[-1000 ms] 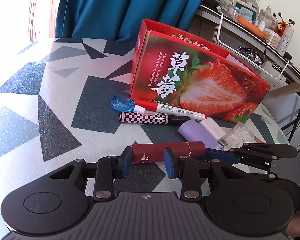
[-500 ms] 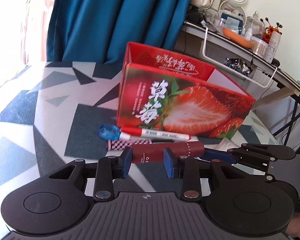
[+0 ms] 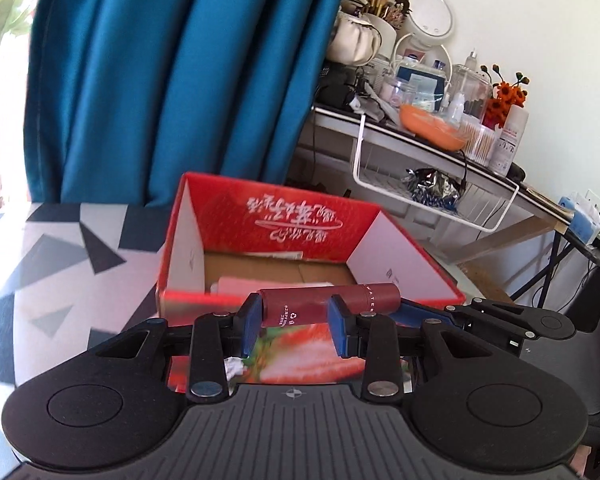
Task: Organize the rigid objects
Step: 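Lift the lipstick with the left tool and carry it over the red box, then lower the lipstick into the red box and open the left tool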
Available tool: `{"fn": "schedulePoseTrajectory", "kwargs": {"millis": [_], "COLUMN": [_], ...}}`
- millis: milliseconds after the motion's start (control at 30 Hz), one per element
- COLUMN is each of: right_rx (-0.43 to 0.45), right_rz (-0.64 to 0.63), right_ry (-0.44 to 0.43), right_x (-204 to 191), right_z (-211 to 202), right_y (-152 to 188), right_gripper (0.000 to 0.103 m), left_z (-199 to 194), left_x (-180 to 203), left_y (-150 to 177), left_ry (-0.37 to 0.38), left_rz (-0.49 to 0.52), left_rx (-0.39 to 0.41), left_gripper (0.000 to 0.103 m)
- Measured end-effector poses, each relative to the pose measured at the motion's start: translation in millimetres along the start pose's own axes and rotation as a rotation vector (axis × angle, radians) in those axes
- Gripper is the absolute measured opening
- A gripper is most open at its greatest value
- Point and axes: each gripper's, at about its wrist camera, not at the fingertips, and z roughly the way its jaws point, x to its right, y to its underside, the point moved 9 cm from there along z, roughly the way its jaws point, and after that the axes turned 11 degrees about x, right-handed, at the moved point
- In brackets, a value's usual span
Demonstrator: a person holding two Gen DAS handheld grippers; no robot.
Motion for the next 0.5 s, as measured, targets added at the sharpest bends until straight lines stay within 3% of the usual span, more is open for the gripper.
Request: {"fn": "schedulePoseTrajectory", "kwargs": {"millis": [167,500], "right_rx": [-0.005,-0.049], "right_rz": [0.004,0.033], "right_ry": [0.021,0.025], "right_x": [17.9,31.2], "right_z": [21.8,43.4], "right_y": [-8.8,3.3], "right_gripper": [0.023,0.027], "left_z": [29.1,69.2], "left_x": [1.8,-14.2], "left_y": [-12.5,6.0], "left_ry": [0.011,0.001], "left_rz": [0.017,-0.006], "left_rx": [-0.029,-0.129], "left_gripper": [0.037,0.037]}}
